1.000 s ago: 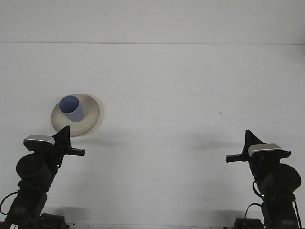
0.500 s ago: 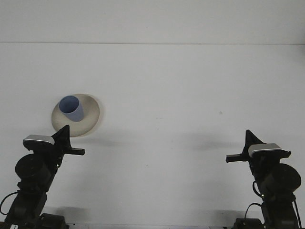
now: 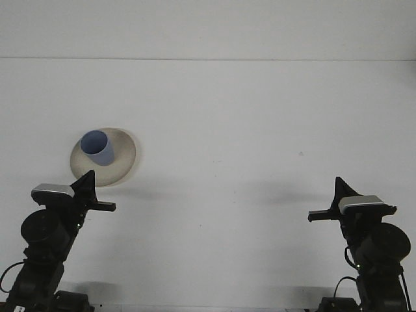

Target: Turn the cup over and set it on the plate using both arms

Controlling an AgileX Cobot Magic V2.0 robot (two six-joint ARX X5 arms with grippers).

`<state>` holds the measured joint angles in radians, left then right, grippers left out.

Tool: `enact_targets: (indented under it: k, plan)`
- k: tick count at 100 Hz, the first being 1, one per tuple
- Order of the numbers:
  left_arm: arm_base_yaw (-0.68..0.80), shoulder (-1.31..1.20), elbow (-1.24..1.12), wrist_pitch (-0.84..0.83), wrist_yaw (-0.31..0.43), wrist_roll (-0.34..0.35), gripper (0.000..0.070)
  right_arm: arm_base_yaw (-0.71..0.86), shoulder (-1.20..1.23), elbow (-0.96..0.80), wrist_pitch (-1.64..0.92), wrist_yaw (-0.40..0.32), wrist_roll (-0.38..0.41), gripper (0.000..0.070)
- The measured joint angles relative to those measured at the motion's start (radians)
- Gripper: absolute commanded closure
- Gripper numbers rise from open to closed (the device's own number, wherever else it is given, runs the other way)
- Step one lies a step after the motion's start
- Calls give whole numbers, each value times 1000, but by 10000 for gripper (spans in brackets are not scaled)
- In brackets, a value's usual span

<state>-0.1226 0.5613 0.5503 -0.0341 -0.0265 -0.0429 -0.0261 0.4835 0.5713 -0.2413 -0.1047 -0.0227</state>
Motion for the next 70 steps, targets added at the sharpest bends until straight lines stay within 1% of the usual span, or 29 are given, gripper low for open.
enact_targets:
  k: [15,25,52,70]
  plan:
    - [1,-49,0,-3,0,18,689,0,0,0,0,0,0,700]
    - [9,-113,-32,37,0,25,689,0,0,0,0,0,0,700]
    - [44,-341,-268,117,0,26,689,0,0,0,0,0,0,700]
    - [44,-508,-403,128,0,26,689,0,0,0,0,0,0,700]
